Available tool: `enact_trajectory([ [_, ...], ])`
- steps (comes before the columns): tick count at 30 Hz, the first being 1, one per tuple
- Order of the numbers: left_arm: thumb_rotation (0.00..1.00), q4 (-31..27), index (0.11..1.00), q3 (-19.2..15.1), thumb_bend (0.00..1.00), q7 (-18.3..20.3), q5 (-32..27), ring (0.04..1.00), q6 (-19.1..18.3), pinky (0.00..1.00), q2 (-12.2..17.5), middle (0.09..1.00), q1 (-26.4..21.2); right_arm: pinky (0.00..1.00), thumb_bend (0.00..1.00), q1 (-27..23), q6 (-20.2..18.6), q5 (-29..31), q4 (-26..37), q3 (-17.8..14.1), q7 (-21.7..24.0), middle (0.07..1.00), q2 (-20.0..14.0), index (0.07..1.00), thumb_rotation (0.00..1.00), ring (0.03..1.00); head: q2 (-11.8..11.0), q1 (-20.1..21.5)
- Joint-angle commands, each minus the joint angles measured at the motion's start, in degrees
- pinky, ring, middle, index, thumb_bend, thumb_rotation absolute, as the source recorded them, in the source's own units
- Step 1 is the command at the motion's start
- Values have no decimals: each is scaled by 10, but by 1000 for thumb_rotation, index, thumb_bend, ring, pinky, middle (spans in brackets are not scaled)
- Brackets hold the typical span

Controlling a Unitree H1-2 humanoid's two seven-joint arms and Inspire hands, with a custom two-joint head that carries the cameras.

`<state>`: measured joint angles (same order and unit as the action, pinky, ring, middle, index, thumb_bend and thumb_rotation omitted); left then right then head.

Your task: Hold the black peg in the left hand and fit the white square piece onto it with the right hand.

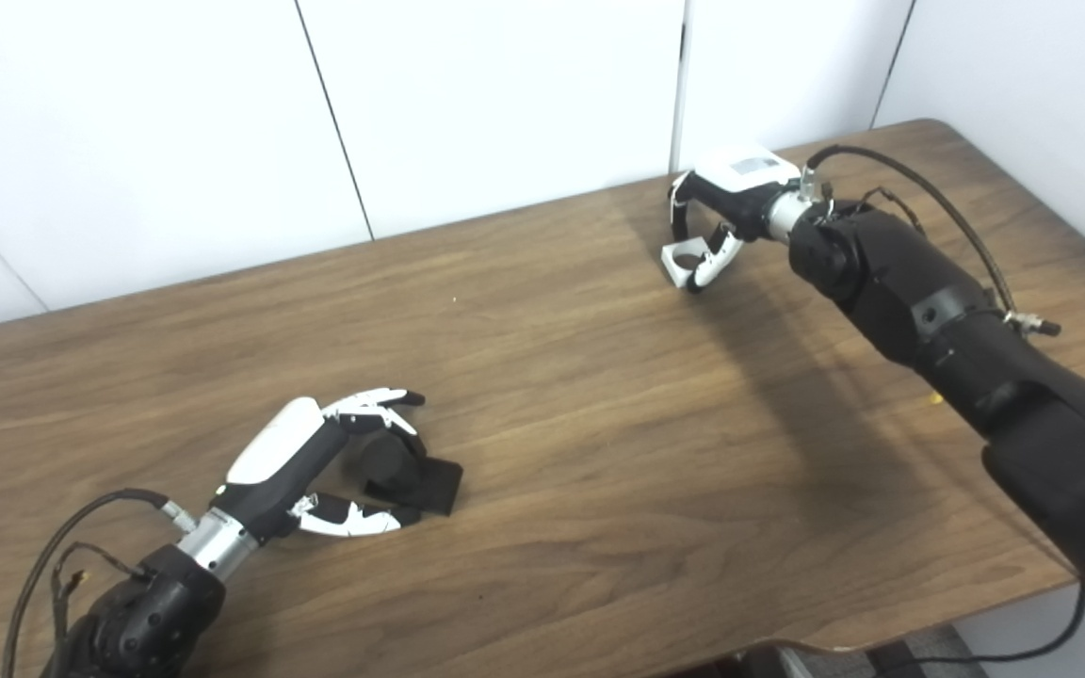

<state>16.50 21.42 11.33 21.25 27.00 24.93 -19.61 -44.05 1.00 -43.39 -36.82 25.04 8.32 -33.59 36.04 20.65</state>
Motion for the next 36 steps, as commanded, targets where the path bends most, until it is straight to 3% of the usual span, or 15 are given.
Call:
enact_trajectory([
  [1,75,2,541,1,838,18,23,887,-6,862,20,862,8,876,511,-13,-2,-14,-6,2,-8,838,-7,488,144,869,1,0],
  [8,79,-2,540,0,835,21,23,888,-8,858,19,864,7,871,513,-7,10,-11,6,-1,-18,830,-11,487,143,868,7,-9],
  [21,129,14,542,4,830,25,35,900,-20,866,11,872,-5,922,516,36,18,26,152,-53,16,847,-30,485,141,896,10,-42],
  [28,132,15,548,4,806,56,7,926,-56,846,2,898,-9,940,517,56,22,33,230,-73,47,844,-42,485,142,900,23,-105],
  [36,207,5,556,10,809,93,5,936,-95,866,-5,917,-24,929,518,73,63,66,283,-92,61,833,-46,483,139,894,35,-170],
])
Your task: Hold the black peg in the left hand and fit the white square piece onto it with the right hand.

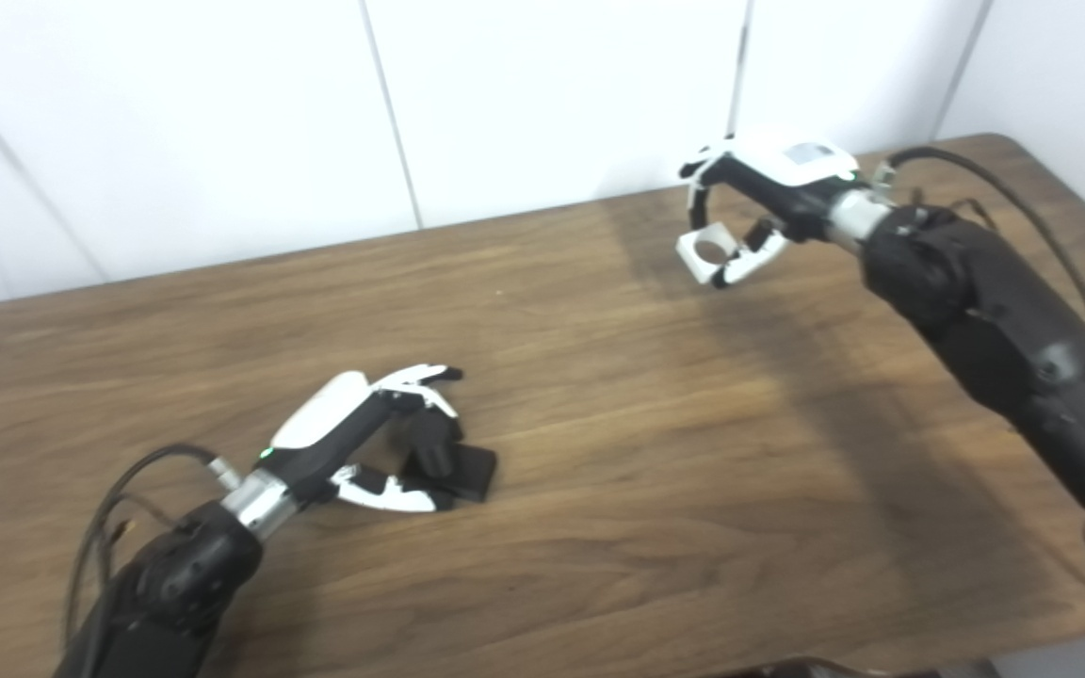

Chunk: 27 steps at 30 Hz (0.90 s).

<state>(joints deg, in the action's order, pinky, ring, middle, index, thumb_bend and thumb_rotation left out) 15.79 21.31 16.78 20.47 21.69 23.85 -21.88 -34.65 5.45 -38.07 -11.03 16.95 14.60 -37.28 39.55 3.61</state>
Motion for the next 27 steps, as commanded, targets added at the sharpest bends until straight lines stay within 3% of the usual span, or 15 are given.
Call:
enact_trajectory([
  [1,204,12,556,12,809,44,10,936,-45,868,5,918,-4,917,518,-19,21,16,36,-13,4,832,-8,483,138,891,3,-10],
  [11,232,18,559,16,831,73,-7,928,-65,829,0,928,-16,951,516,-15,37,65,117,-20,52,841,10,482,141,903,11,-38],
  [27,233,36,541,20,807,62,-2,932,-68,838,-18,932,-16,954,518,-4,27,132,230,-16,120,852,64,481,141,918,17,-77],
])
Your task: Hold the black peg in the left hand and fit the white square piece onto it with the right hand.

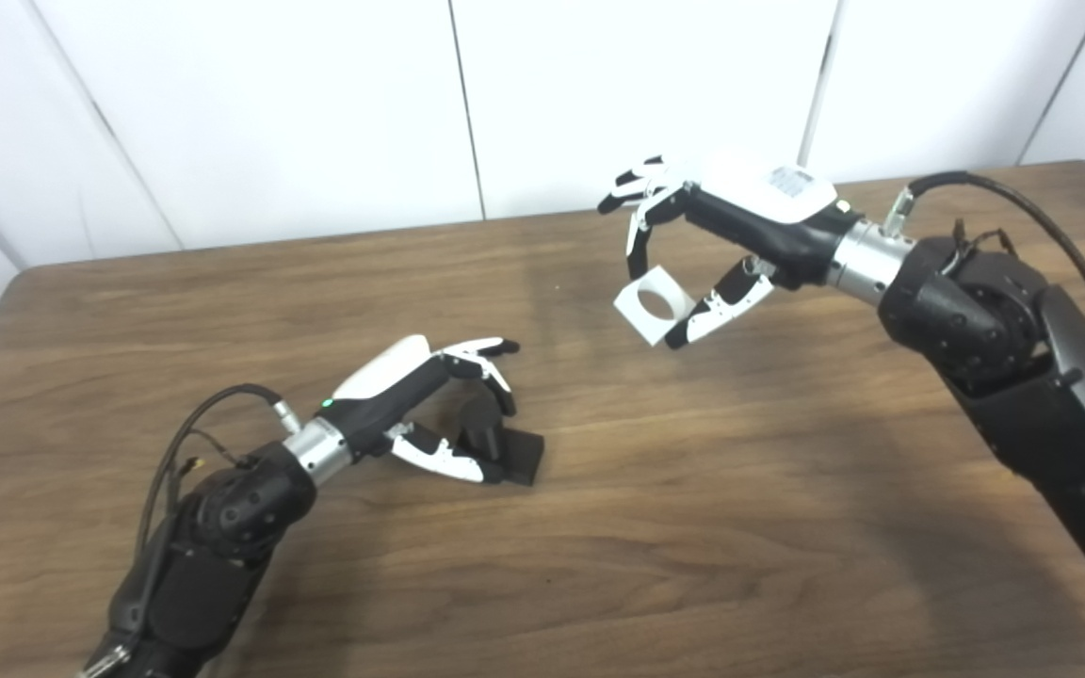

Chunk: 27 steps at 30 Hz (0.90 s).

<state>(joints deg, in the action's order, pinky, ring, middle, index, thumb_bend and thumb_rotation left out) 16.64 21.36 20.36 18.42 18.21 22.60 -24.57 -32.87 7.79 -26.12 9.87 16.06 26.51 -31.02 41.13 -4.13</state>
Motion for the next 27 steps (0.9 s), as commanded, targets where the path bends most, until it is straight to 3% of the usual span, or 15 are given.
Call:
enact_trajectory([
  [1,235,28,540,19,808,26,19,934,-33,842,-6,932,11,953,517,-22,4,15,25,-7,4,853,5,481,141,919,1,-3],
  [14,280,42,523,38,813,-8,75,926,-27,843,-13,915,8,928,518,-26,9,29,41,4,28,847,54,481,141,907,8,-20],
  [15,184,43,506,39,669,-11,79,928,-28,854,-14,913,9,930,517,-28,11,29,40,6,29,846,57,481,141,906,8,-21],
  [17,105,47,491,42,551,-20,86,929,-28,863,-15,910,8,931,517,-30,13,29,38,9,30,845,63,481,141,906,8,-21],
  [27,82,63,485,53,520,-49,109,918,-31,863,-23,894,10,949,518,-42,-4,17,38,23,44,849,92,481,143,916,12,-33],
])
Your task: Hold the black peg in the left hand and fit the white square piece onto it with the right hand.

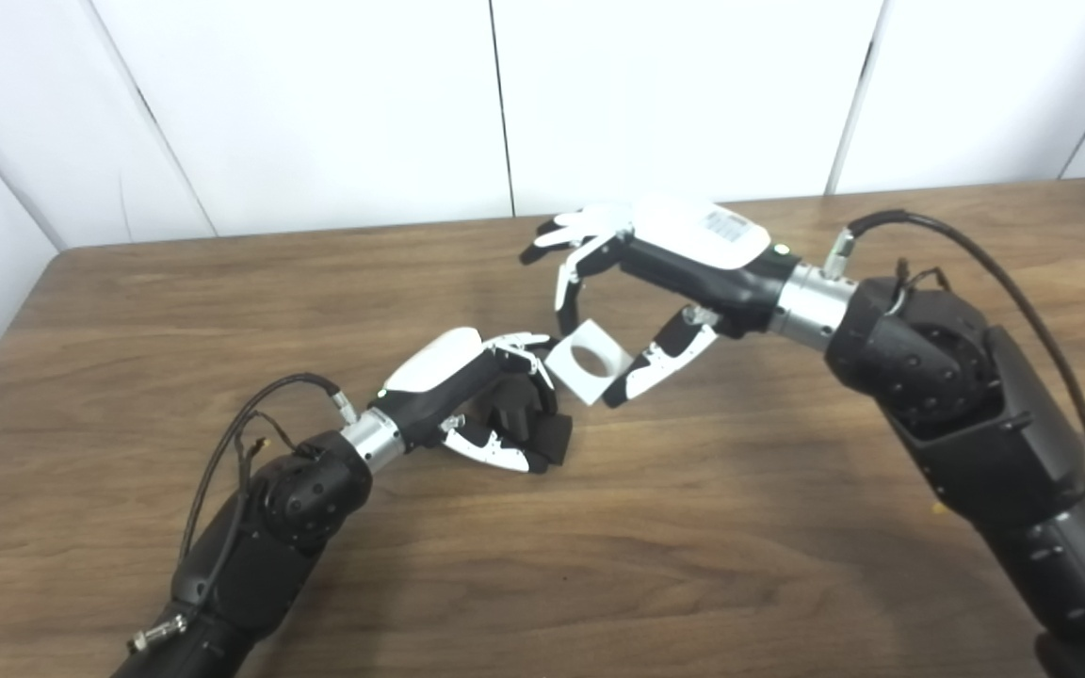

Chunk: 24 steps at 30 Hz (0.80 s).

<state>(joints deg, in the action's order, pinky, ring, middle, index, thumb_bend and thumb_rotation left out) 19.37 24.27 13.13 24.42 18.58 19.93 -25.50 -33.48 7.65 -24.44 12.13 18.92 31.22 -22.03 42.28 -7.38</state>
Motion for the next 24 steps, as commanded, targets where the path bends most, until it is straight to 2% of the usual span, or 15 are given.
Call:
enact_trajectory([
  [1,83,35,485,25,520,22,50,920,-37,865,3,896,20,955,518,-37,-5,0,16,-6,-2,849,5,481,143,917,2,-3],
  [14,85,16,489,26,517,9,65,917,-73,869,14,909,37,933,517,-48,15,9,-7,0,4,851,9,482,145,913,5,-23],
  [19,84,26,487,21,517,-3,59,910,-66,862,11,903,38,934,517,-51,14,9,-13,2,6,854,10,482,145,917,6,-23],
  [24,80,29,487,14,518,2,37,922,-82,877,4,913,40,936,517,-56,11,6,-25,6,4,854,15,482,144,921,6,-25],
])
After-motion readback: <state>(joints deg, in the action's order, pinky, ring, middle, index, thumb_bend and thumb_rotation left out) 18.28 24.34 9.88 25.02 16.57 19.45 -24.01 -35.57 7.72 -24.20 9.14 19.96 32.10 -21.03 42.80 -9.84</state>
